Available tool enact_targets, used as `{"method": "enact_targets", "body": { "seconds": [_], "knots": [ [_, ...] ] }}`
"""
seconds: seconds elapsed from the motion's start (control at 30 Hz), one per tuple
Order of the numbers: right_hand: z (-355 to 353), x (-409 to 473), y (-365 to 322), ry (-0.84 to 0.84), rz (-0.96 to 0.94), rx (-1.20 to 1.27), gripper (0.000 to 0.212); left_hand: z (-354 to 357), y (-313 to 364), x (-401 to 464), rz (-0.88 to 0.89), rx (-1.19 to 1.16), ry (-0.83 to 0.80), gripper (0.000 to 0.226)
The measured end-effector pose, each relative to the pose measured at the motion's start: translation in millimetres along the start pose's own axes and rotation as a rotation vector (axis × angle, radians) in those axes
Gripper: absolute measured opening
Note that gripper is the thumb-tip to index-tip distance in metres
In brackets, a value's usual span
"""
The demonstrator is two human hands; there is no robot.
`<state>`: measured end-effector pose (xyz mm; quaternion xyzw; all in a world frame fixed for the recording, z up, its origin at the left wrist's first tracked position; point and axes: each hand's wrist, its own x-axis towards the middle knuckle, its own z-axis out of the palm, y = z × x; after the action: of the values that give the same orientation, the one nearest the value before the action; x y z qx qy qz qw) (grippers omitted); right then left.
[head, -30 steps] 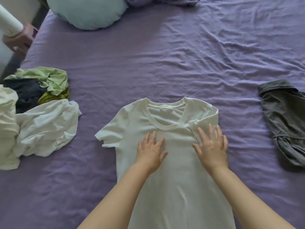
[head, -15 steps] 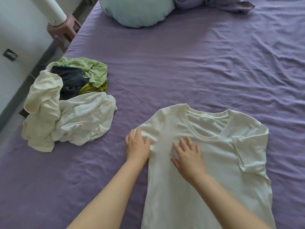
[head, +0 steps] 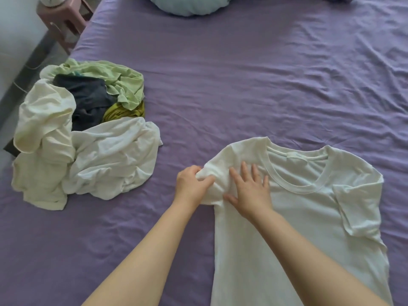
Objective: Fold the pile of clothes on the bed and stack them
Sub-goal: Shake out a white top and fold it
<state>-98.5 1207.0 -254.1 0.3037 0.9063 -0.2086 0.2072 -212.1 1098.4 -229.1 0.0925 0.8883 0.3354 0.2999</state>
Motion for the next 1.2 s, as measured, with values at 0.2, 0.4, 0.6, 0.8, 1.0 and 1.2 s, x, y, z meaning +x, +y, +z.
{"method": "enact_targets", "body": {
  "seconds": [0.2,0.4,0.6,0.8,1.0,1.2],
  "knots": [
    [-14.2,-31.4,25.0,0.146,0.051,0.237,0.054,12.7,30.1,0.9,0.095,0.177,-0.063,0.023],
    [-5.0,-63.3,47.9,0.184,0.013,0.248,0.048,50.4,51.0,-17.8,0.038,0.092,-0.19,0.047],
    [20.9,-89.8,68.3,0.25,-0.003,0.124,0.052,86.6,10.5,-32.5,0.51,0.86,-0.26,0.058],
    [49.1,-95.7,102.6,0.072,-0.028,-0.09,0.062,95.1,-6.6,-21.2,0.465,1.097,-0.344,0.073],
    [45.9,-113.9,109.7,0.051,-0.054,-0.087,0.06,104.6,-0.8,-70.1,0.371,1.101,-0.232,0.072],
    [63.6,-185.1,113.8,-0.037,-0.061,-0.076,0.061,113.2,-45.2,-183.9,0.508,0.953,-0.335,0.064]
  ]
}}
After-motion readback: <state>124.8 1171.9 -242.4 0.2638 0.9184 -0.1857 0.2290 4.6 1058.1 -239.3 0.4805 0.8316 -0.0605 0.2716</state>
